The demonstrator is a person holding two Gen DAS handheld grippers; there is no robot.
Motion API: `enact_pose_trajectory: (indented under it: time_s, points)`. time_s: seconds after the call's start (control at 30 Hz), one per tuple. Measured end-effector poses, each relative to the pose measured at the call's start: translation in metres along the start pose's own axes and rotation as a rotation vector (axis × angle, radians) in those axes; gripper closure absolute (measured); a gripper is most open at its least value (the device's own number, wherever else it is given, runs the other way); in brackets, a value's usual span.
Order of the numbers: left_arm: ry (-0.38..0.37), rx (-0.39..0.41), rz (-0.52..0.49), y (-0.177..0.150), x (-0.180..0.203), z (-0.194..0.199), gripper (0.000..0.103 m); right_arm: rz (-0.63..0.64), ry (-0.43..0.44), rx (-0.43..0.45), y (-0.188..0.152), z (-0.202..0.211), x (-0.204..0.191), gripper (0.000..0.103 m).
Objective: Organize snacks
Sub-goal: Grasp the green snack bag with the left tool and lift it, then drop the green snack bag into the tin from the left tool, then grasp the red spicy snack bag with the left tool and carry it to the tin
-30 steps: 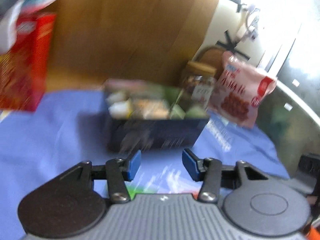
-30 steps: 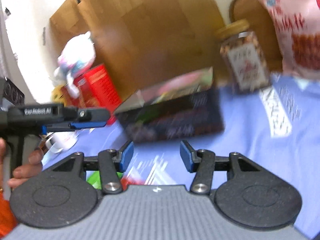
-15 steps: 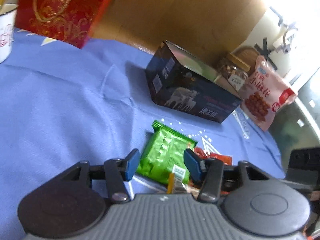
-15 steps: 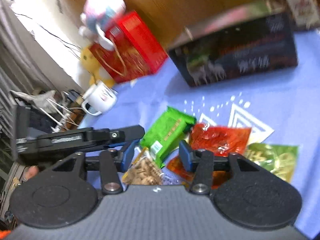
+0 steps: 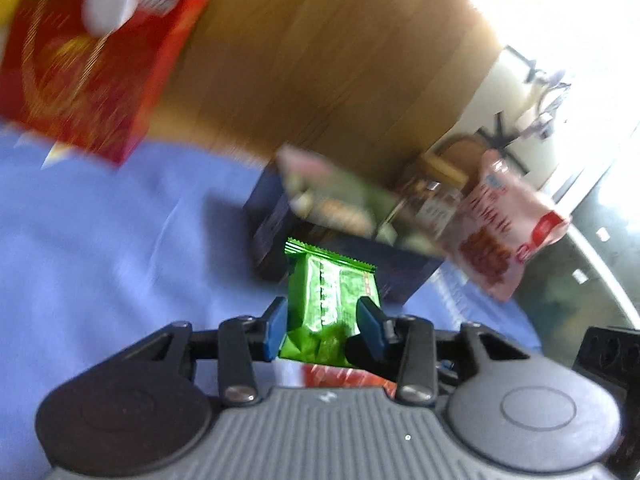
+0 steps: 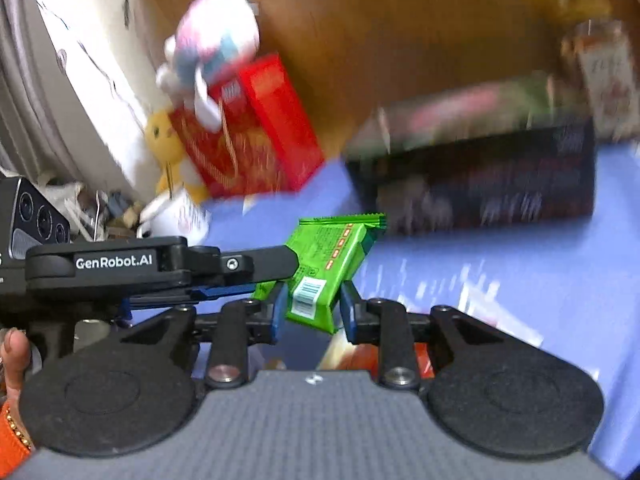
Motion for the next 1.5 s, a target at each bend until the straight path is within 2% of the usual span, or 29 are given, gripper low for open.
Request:
enact_pose_trajectory:
  time_s: [0.1,0.27,0.37,0.43,0.47,0.5,0.6,0.7,0.77,0.83,0.93,1.0,1.17,1.27,1.37,1.4,1.5]
  points:
    - [-0.008,0.032,-0.055,0.029,0.022,-0.016,0.066,0.045,-0.03,0.081,0.026,0.006,0.005,0.072]
    - [0.011,0.062,-0.115,0.066,0.045,-0.06,0.065,0.055,-0.08,0.151,0.071,0.002,0.033,0.072]
    - [0.044,0.056,-0.123,0.077,0.044,-0.09,0.062,0.05,-0.096,0.158,0.087,-0.015,0.05,0.07]
    - [0.091,0.016,-0.124,0.077,0.04,-0.108,0.062,0.051,-0.108,0.149,0.091,-0.03,0.059,0.066]
    - [0.111,-0.01,-0.122,0.074,0.038,-0.115,0.062,0.056,-0.112,0.123,0.09,-0.039,0.062,0.06]
    - [0.113,-0.021,-0.124,0.07,0.036,-0.117,0.06,0.058,-0.11,0.087,0.09,-0.044,0.064,0.059]
    - [0.117,0.015,-0.155,0.061,0.037,-0.1,0.055,0.054,-0.102,0.08,0.081,-0.043,0.069,0.059]
    - [0.103,0.062,-0.177,0.057,0.041,-0.069,0.055,0.023,-0.105,0.136,0.07,-0.021,0.072,0.059]
    - [0.081,0.062,-0.194,0.05,0.044,-0.05,0.055,-0.017,-0.085,0.17,0.063,0.0,0.076,0.058]
    - [0.069,0.039,-0.209,0.037,0.045,-0.037,0.055,-0.059,-0.056,0.165,0.051,0.019,0.077,0.058]
    - [0.027,-0.05,-0.198,0.012,0.04,-0.03,0.055,-0.11,-0.021,0.133,0.023,0.042,0.081,0.058]
    - [-0.005,-0.124,-0.169,-0.006,0.033,-0.032,0.055,-0.135,-0.015,0.091,0.006,0.043,0.078,0.058]
    - [0.003,-0.237,-0.063,-0.047,0.008,-0.038,0.055,-0.206,-0.02,-0.013,-0.029,0.042,0.081,0.058]
    - [-0.032,-0.215,-0.035,-0.061,0.005,-0.032,0.054,-0.234,-0.017,-0.043,-0.032,0.034,0.08,0.059]
    - [-0.025,-0.195,-0.017,-0.065,0.007,-0.028,0.054,-0.232,0.015,-0.079,-0.035,0.021,0.068,0.067]
    - [-0.024,-0.188,-0.006,-0.065,0.007,-0.029,0.054,-0.207,0.0,-0.07,-0.037,0.019,0.063,0.069]
    - [-0.042,-0.193,0.041,-0.065,0.007,-0.033,0.061,-0.202,-0.015,-0.058,-0.038,0.02,0.06,0.074]
Point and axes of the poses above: each gripper's, at about its wrist camera, not at the fingertips, and z roughly against the way its jaws point, x to its right, y to its top, the point moved 2 cm from there along -z, roughly the way its jaws point, and after that the axes turned 1 degree about -y, right-handed, at the moved point
